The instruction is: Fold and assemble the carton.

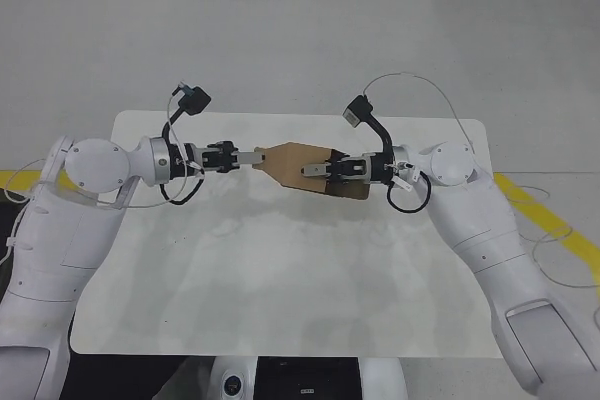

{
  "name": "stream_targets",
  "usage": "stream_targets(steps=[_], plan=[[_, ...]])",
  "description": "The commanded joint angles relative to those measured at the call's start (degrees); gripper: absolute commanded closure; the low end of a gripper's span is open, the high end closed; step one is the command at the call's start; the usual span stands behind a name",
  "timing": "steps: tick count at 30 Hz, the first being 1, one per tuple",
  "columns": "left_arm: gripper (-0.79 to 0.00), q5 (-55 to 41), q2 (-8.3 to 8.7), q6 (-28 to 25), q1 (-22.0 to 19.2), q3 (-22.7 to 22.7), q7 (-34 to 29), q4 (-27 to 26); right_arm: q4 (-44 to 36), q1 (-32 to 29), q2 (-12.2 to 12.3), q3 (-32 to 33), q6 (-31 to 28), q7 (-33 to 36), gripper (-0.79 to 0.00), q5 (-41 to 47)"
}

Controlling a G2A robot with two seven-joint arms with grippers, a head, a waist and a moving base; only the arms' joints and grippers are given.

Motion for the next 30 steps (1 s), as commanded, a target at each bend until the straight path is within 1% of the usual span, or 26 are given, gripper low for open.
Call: stream_targets(steps=[1, 9, 26, 30], plan=[[-0.785, 0.5, 0.07, -0.36, 0.3, 0.12, -0.18, 0.24, -0.1, -0.14, -0.11, -0.06, -0.09, 0.58, 0.0, 1.31], [-0.785, 0.59, 0.02, -0.65, -0.11, 0.97, -0.34, 1.87, -0.86, -0.2, -0.64, -1.18, -0.16, 1.43, 0.0, 2.6], [-0.785, -1.76, -0.63, -1.15, -1.5, 3.77, -0.32, 2.09, -2.41, -0.53, -1.11, -1.05, -0.87, 2.15, 0.0, 5.27], [-0.785, -3.85, -0.75, -1.18, -1.64, 4.04, -1.18, 2.75, -2.78, -0.95, -1.23, -0.97, -0.99, 2.41, 0.0, 6.59]])
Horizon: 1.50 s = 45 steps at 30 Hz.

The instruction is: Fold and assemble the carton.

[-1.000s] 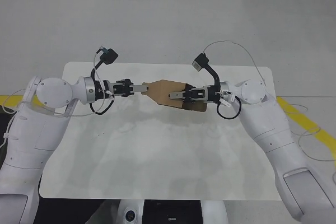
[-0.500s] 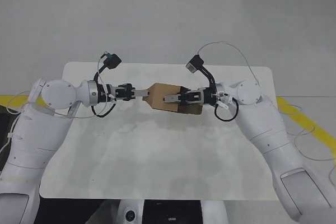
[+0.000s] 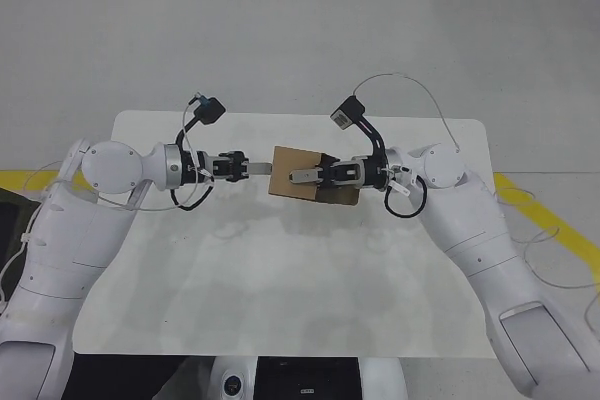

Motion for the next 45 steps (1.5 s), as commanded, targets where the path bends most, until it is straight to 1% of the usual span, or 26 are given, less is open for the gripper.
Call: stream_targets(steps=[1, 8, 17, 33, 38, 45], plan=[[-0.785, -0.27, -0.03, -0.05, -0.16, 0.11, -0.16, 0.33, -0.05, -0.2, -0.08, 0.04, -0.17, 0.19, 0.0, 0.93], [-0.785, -1.42, -0.27, 0.06, -0.37, 1.04, -0.33, 1.36, -0.47, -0.99, -0.47, -0.26, -0.28, 0.74, 0.0, 3.87], [-0.785, -3.45, -0.55, -0.11, -0.93, 1.74, -0.94, 2.19, -0.37, -1.13, -0.83, -0.71, -0.27, 0.76, 0.0, 4.6], [-0.785, -4.82, -0.62, -0.11, -0.81, 2.06, -1.52, 0.99, 0.06, -0.79, -1.06, -0.66, -0.24, 0.79, 0.0, 4.36], [-0.785, -4.85, -0.65, -0.18, -0.74, 2.2, -1.5, 1.64, 0.48, -1.28, -1.1, -0.08, -0.04, 0.99, 0.0, 6.63], [-0.785, -8.72, -0.71, -0.47, -0.43, 1.68, -2.45, 2.46, 0.53, -2.11, -1.14, 0.69, 0.26, 1.29, 0.0, 9.72]])
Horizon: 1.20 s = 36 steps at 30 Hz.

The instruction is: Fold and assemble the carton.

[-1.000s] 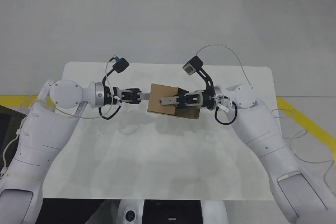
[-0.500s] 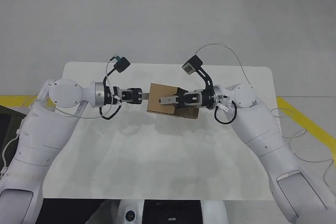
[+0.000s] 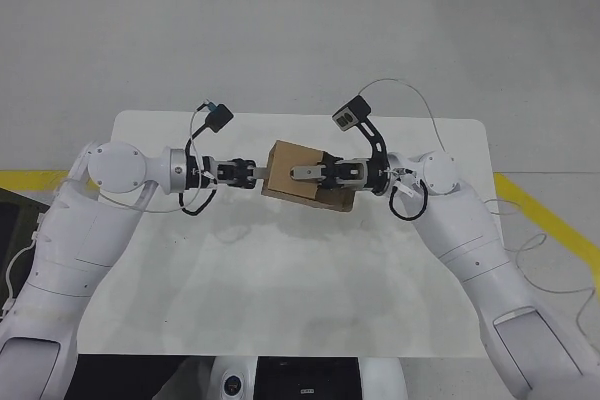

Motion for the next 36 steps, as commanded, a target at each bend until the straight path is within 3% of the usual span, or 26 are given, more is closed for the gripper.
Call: stream_targets(steps=[1, 36], plan=[[-0.785, -0.48, 0.0, -0.06, 0.0, -0.1, -0.18, 0.25, -0.1, -0.08, -0.01, 0.08, 0.1, 0.1, 0.0, 0.27], [-0.785, -6.37, -0.55, -0.68, -1.12, 0.21, -1.92, 2.2, -2.78, -0.21, -0.29, 0.08, 0.66, 0.66, 0.0, 0.99]])
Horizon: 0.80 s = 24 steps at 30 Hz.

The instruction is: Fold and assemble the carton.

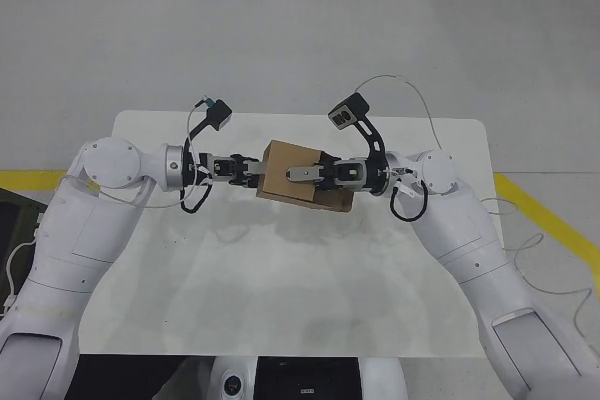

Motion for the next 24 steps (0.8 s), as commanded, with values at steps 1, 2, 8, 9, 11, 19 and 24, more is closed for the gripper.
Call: stream_targets(steps=[1, 2, 8, 9, 11, 19, 24], plan=[[-0.785, 0.0, -0.01, -0.01, 0.01, 0.04, -0.11, 0.02, 0.01, -0.01, -0.01, 0.0, -0.01, -0.01, 0.0, -0.01], [-0.785, 0.06, -0.02, -0.05, 0.01, 0.08, -0.06, -0.01, 0.01, -0.01, -0.02, 0.0, -0.01, -0.01, 0.0, -0.02], [-0.785, 0.7, -0.1, -0.17, 0.0, 0.44, 0.28, -0.65, 0.11, 0.0, -0.06, -0.01, 0.05, 0.05, 0.0, 0.04], [-0.785, 0.69, -0.11, -0.16, -0.01, 0.45, 0.3, -0.66, 0.16, 0.03, -0.06, -0.01, 0.07, 0.07, 0.0, -0.07], [-0.785, 0.95, -0.09, -0.3, -0.03, 0.4, 0.36, -0.62, 0.16, 0.04, -0.04, 0.08, 0.0, 0.0, 0.0, -0.19], [-0.785, 4.84, 0.87, -0.27, 0.91, -2.5, 1.02, 0.33, 3.67, 1.22, 0.75, 0.54, 0.37, 0.37, 0.0, -6.72], [-0.785, 9.52, 1.73, -1.72, 2.28, -4.44, 1.34, -1.59, 6.35, 2.51, 1.34, 0.34, 1.55, 1.54, 0.0, -11.06]])
